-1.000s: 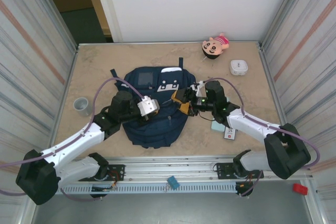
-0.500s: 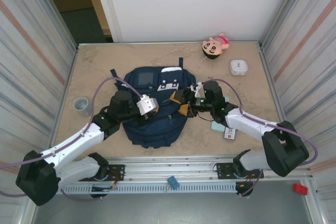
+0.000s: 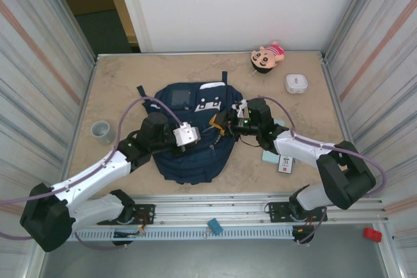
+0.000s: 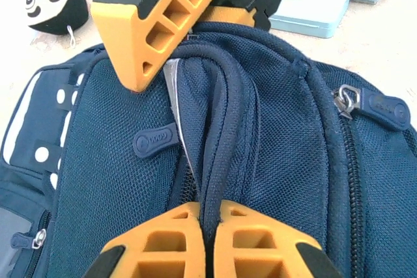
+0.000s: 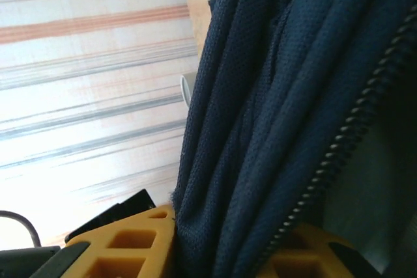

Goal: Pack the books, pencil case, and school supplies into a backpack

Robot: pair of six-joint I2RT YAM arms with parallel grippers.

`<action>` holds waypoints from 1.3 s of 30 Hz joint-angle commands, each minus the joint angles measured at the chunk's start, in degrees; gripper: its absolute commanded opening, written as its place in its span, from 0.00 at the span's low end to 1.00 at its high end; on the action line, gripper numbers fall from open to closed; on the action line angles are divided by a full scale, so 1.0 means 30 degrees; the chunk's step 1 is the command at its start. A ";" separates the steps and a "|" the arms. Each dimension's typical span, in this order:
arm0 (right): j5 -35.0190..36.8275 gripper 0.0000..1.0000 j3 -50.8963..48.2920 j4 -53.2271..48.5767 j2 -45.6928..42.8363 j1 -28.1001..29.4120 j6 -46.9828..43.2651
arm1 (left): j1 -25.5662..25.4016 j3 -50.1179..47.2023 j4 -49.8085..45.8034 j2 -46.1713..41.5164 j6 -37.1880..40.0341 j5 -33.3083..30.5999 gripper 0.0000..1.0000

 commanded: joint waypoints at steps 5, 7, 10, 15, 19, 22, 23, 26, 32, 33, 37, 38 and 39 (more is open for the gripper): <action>0.1854 0.08 0.0248 0.2098 -0.0384 0.0535 0.0381 | -0.0970 0.2304 -0.2749 -0.1338 -0.5595 -0.0185 0.25; 0.2573 0.00 0.0162 0.2470 -0.0396 0.0744 0.0534 | -0.1464 0.2828 -0.3682 -0.1832 -0.8874 -0.1984 0.28; 0.3738 0.00 0.0153 0.2759 -0.0539 0.1226 0.0666 | -0.1927 0.3419 -0.5298 -0.2623 -1.3652 -0.3920 0.34; 0.5239 0.00 0.0460 0.2475 -0.0674 0.1907 0.0539 | -0.3094 0.4179 -0.8832 -0.3646 -2.2956 -0.7661 0.41; 0.5775 0.00 0.0468 0.2370 -0.0728 0.2148 0.0521 | -0.5237 0.4993 -1.1211 -0.2762 -2.6273 -0.9718 0.43; 0.5774 0.00 0.0651 0.1971 -0.0814 0.2167 0.0270 | -0.7825 0.6648 -1.3190 -0.0839 -2.6564 -1.2412 0.47; 0.5816 0.00 0.0764 0.1672 -0.0888 0.2204 0.0102 | -0.8549 0.7411 -1.3877 0.0020 -2.6562 -1.3178 0.48; 0.5823 0.00 0.1024 0.1125 -0.1037 0.2281 -0.0307 | -0.9779 0.9707 -1.5648 0.2621 -2.6739 -1.4183 0.52; 0.5856 0.00 0.1186 0.0510 -0.1399 0.2272 -0.0797 | -1.1358 1.3088 -1.8023 0.6525 -2.8052 -1.5684 0.55; 0.5829 0.00 0.1186 0.0495 -0.1438 0.2296 -0.0797 | -1.1344 1.3236 -1.8219 0.6919 -2.8312 -1.5638 0.55; 0.5775 0.00 0.1186 0.0597 -0.1558 0.2289 -0.0797 | -1.1377 1.3543 -1.8845 0.8022 -2.9789 -1.5643 0.56; 0.5792 0.00 0.1164 0.0634 -0.1556 0.2304 -0.0781 | -1.1373 1.3475 -1.8834 0.8147 -3.0100 -1.5636 0.56; 0.5820 0.00 0.1218 0.0634 -0.1563 0.2319 -0.0761 | -1.1388 1.3435 -1.8821 0.8236 -3.0348 -1.5648 0.56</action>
